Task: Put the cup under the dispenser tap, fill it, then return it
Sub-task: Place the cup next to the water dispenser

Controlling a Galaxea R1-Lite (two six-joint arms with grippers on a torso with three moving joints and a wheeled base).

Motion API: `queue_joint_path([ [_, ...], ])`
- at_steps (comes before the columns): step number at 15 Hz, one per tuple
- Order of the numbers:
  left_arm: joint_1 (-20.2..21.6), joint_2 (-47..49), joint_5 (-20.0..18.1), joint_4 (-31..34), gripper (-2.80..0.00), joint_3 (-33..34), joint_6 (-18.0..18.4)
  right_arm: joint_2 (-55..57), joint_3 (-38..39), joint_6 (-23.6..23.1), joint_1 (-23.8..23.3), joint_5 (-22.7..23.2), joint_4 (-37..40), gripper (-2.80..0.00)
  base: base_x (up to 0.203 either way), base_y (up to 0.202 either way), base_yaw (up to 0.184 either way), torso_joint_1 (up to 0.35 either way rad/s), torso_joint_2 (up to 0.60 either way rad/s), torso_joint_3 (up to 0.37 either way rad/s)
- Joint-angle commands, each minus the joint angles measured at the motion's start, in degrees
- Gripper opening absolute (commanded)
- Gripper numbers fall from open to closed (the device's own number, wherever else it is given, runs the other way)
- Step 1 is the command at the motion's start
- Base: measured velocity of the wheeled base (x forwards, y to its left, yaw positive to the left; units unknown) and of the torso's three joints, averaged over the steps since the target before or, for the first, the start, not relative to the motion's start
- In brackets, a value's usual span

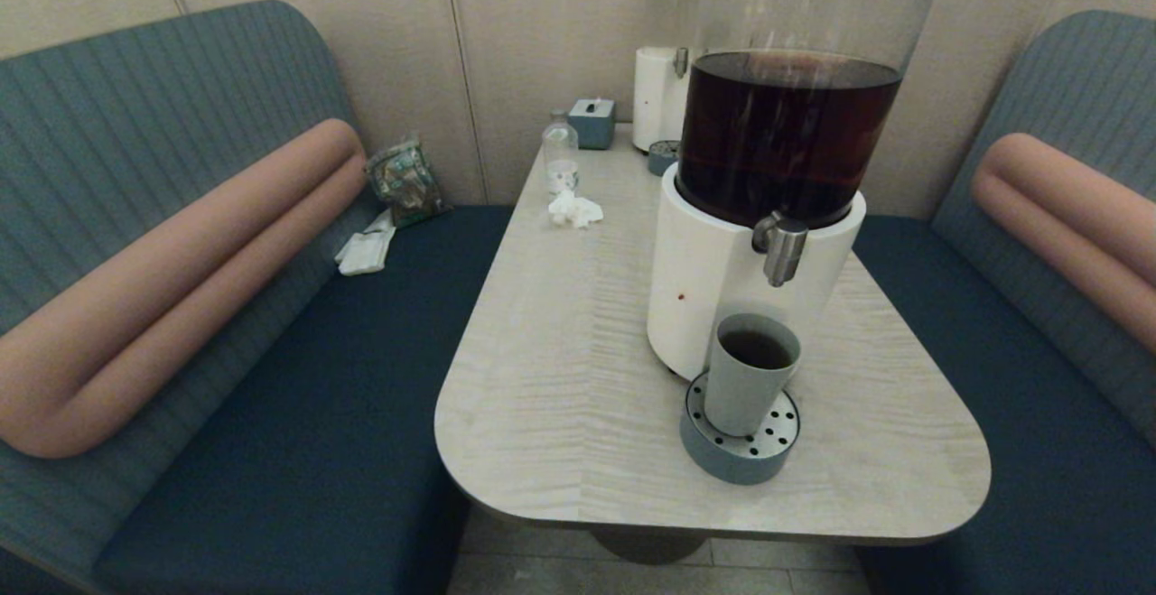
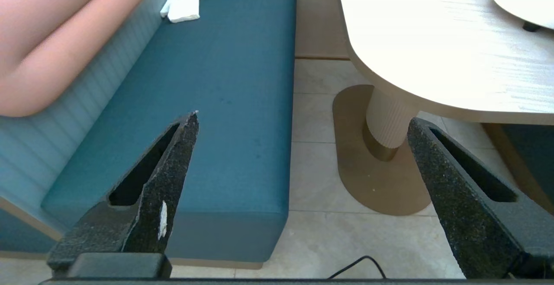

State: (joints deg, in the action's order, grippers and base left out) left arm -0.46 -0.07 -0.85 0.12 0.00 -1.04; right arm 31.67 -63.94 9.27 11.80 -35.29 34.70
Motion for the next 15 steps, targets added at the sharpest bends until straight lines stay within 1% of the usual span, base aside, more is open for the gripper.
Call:
queue_joint_path([
  [1,-0.02,0.07,-0.03,0.06,0.0,0.0,-0.02,-12.04,8.01,-1.03,-4.06,0.1,-2.21,-2.8,0.0,0.0,0.0,0.0,0.0,0.0],
  [2,0.01,0.07,0.06,0.06,0.0,-0.07,0.06,-14.63,11.29,-1.39,-5.44,0.09,-3.5,-2.8,0.0,0.0,0.0,0.0,0.0,0.0],
  [3,-0.05,0.07,0.06,0.06,0.0,0.0,-0.02,-15.46,13.85,-0.26,-6.15,-1.37,-4.51,-2.8,0.0,0.0,0.0,0.0,0.0,0.0],
  [4,0.02,0.07,0.07,0.06,0.0,0.0,-0.02,-15.68,15.66,2.74,-6.52,-4.89,-5.58,-2.8,0.0,0.0,0.0,0.0,0.0,0.0],
  [5,0.02,0.07,0.24,0.06,0.0,0.0,-0.02,-15.76,16.31,4.47,-6.61,-5.79,-6.95,-2.8,0.0,0.0,0.0,0.0,0.0,0.0],
  [6,-0.02,0.07,0.24,0.06,0.0,0.0,-0.02,-15.77,16.55,4.62,-6.65,-6.33,-7.32,-2.8,0.0,0.0,0.0,0.0,0.0,0.0],
  [8,0.01,0.07,0.09,0.06,0.0,0.0,-0.02,-15.78,16.83,4.23,-7.0,-8.91,-8.84,-2.8,0.0,0.0,0.0,0.0,0.0,0.0],
  [9,-0.05,0.07,0.06,0.06,0.0,0.0,-0.02,-16.09,17.19,3.37,-8.87,-8.75,-9.95,-2.8,0.0,0.0,0.0,0.0,0.0,0.0],
  [10,-0.03,0.07,0.06,0.06,0.0,0.0,-0.02,-16.38,17.98,2.25,-12.21,-7.82,-11.58,-2.8,0.0,0.0,0.0,0.0,0.0,0.0],
  [11,-0.03,0.07,0.06,0.06,0.0,0.0,0.05,-16.67,20.28,0.93,-14.53,-6.41,-14.85,-2.8,0.0,0.0,0.0,0.0,0.0,0.0],
  [13,-0.04,0.07,0.24,0.06,0.0,0.0,-0.02,-19.5,25.37,-0.69,-13.97,-4.23,-20.0,-2.8,0.0,0.0,0.0,0.0,0.0,0.0],
  [14,0.02,0.07,0.06,0.06,0.0,0.0,-0.01,-22.14,28.06,-1.82,-12.97,-0.7,-22.22,-2.8,0.0,0.0,0.0,0.0,0.0,0.0],
  [15,0.02,0.07,0.06,0.06,0.0,0.0,0.07,-24.01,30.38,-2.9,-12.45,6.18,-25.27,-2.8,0.0,0.0,0.0,0.0,0.0,0.0],
])
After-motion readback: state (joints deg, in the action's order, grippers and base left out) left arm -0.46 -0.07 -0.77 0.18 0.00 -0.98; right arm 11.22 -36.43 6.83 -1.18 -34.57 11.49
